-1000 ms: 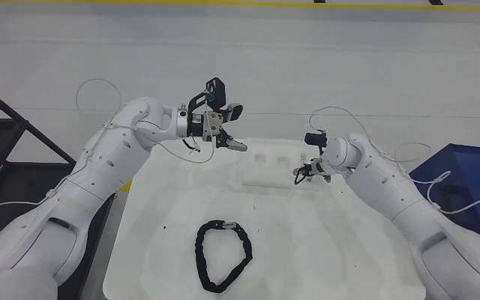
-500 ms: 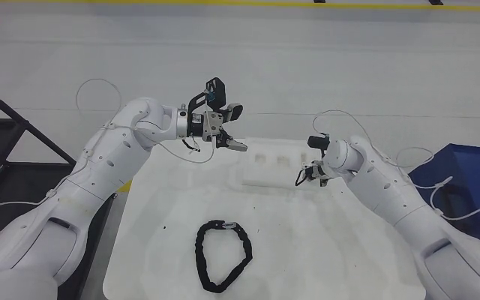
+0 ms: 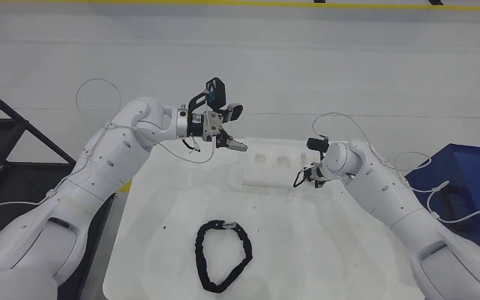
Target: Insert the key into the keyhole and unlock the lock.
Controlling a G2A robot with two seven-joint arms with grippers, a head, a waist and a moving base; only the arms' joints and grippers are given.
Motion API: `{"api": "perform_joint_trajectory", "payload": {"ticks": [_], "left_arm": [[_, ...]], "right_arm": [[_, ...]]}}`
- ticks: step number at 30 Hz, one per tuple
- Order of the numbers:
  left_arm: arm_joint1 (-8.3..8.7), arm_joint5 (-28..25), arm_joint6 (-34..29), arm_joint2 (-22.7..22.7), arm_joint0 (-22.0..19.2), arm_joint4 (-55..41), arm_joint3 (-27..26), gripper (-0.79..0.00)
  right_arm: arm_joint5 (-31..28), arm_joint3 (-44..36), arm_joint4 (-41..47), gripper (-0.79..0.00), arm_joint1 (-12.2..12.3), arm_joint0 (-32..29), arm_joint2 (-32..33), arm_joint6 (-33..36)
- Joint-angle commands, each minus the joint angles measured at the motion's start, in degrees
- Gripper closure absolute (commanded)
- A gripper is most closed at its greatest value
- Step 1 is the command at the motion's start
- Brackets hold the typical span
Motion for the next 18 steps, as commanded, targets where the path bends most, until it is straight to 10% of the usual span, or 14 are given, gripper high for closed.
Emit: {"api": "perform_joint_trajectory", "payload": {"ticks": [1, 18], "left_arm": [[0.00, 0.0, 0.0, 0.0, 0.0, 0.0, 0.0, -0.785], [0.00, 0.0, 0.0, 0.0, 0.0, 0.0, 0.0, -0.785]], "right_arm": [[-0.1, 0.4, 0.1, -0.262, -0.2, -0.1, 0.1, -0.3], [0.1, 3.9, -0.5, -0.095, -2.2, 0.1, 0.5, -1.2]]}}
